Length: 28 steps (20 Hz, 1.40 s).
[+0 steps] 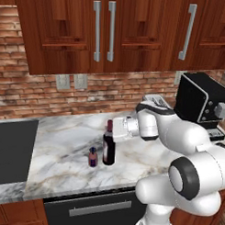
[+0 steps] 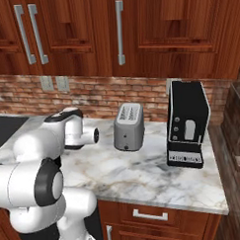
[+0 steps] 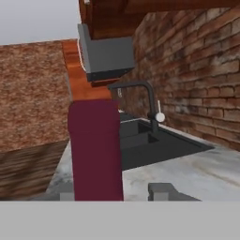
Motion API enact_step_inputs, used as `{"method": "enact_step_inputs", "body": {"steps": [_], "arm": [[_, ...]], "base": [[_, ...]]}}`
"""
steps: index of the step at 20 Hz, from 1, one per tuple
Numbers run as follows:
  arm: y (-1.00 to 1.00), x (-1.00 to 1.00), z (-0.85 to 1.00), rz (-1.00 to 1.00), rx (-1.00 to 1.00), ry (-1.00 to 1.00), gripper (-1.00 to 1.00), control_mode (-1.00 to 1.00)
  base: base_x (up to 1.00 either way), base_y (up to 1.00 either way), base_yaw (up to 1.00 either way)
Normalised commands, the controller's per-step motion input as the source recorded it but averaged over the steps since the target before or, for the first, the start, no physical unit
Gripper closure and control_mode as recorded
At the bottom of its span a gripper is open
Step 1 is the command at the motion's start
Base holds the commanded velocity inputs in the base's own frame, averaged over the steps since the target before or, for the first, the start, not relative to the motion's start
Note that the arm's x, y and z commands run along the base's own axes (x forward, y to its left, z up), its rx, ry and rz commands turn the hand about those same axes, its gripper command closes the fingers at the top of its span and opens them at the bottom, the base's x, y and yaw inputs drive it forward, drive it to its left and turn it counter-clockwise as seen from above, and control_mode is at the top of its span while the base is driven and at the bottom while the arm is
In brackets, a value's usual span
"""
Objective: There is a wine glass and glass cup on the dining counter. Place the wine bottle next to the wine glass and the juice bottle next to the glass cup.
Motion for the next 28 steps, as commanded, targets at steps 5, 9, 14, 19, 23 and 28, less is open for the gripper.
{"method": "enact_step_inputs", "body": {"steps": [5, 9, 14, 19, 23, 28], "arm": [[0.0, -0.02, 0.01, 0.05, 0.0, 0.0, 1.0, -1.0], [-0.03, -0.2, 0.22, 0.03, 0.0, -0.01, 1.0, -1.0], [-0.04, -0.34, 0.37, 0.03, 0.0, -0.03, 1.0, -1.0], [-0.01, -0.41, 0.38, 0.01, -0.01, -0.09, 1.0, -1.0], [0.0, -0.39, 0.28, 0.0, 0.0, -0.04, 1.0, -1.0], [0.0, -0.35, 0.16, -0.03, 0.0, -0.01, 1.0, -1.0]], "base": [[0.0, 0.0, 0.0], [0.0, 0.0, 0.0], [0.0, 0.0, 0.0], [0.0, 0.0, 0.0], [0.0, 0.0, 0.0], [0.0, 0.0, 0.0]]}}
